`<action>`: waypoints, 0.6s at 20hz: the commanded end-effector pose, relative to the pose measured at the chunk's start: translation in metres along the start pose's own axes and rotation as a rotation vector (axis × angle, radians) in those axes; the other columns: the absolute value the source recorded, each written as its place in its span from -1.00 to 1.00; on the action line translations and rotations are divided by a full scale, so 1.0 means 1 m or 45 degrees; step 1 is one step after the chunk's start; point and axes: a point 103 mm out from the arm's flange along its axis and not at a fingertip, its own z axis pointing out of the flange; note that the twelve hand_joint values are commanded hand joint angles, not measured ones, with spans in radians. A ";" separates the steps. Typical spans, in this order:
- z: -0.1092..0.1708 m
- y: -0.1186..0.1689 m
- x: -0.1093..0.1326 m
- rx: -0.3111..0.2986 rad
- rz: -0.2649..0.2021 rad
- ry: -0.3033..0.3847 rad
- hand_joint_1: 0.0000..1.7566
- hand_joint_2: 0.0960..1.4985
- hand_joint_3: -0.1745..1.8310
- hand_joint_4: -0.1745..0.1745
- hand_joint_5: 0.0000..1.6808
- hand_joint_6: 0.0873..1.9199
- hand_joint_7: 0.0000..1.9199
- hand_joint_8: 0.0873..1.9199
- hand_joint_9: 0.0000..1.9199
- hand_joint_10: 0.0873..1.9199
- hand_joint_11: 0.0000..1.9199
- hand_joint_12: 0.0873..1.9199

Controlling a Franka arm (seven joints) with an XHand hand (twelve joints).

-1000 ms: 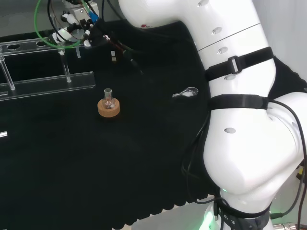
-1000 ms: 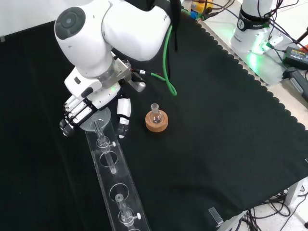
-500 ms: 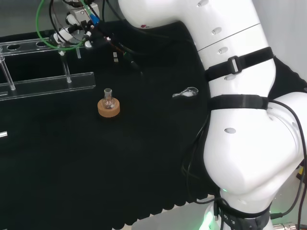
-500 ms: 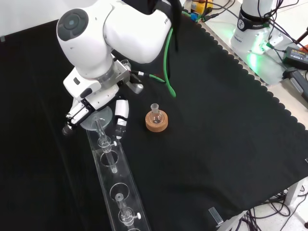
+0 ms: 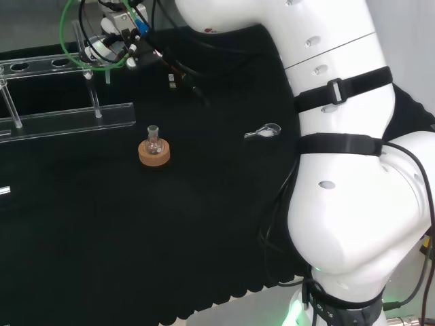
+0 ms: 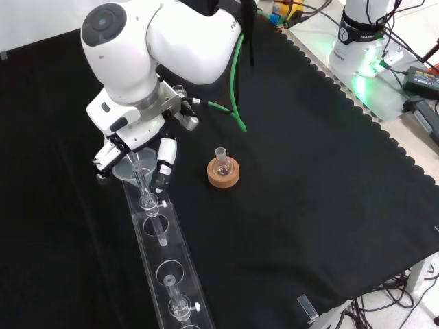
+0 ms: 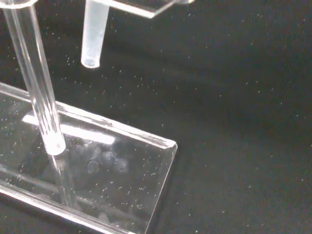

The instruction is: Pick up the funnel from the transparent funnel stand.

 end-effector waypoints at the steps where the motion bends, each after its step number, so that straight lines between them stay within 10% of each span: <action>1: 0.000 0.000 -0.002 -0.009 0.027 -0.053 -0.49 0.20 -0.68 -1.00 -0.94 0.24 -0.49 0.73 0.19 0.48 0.61 0.31; 12: -0.021 -0.010 -0.003 -0.246 -0.033 -0.085 0.01 0.33 -0.60 -1.00 -0.54 0.42 -0.15 0.80 0.55 0.35 0.96 0.13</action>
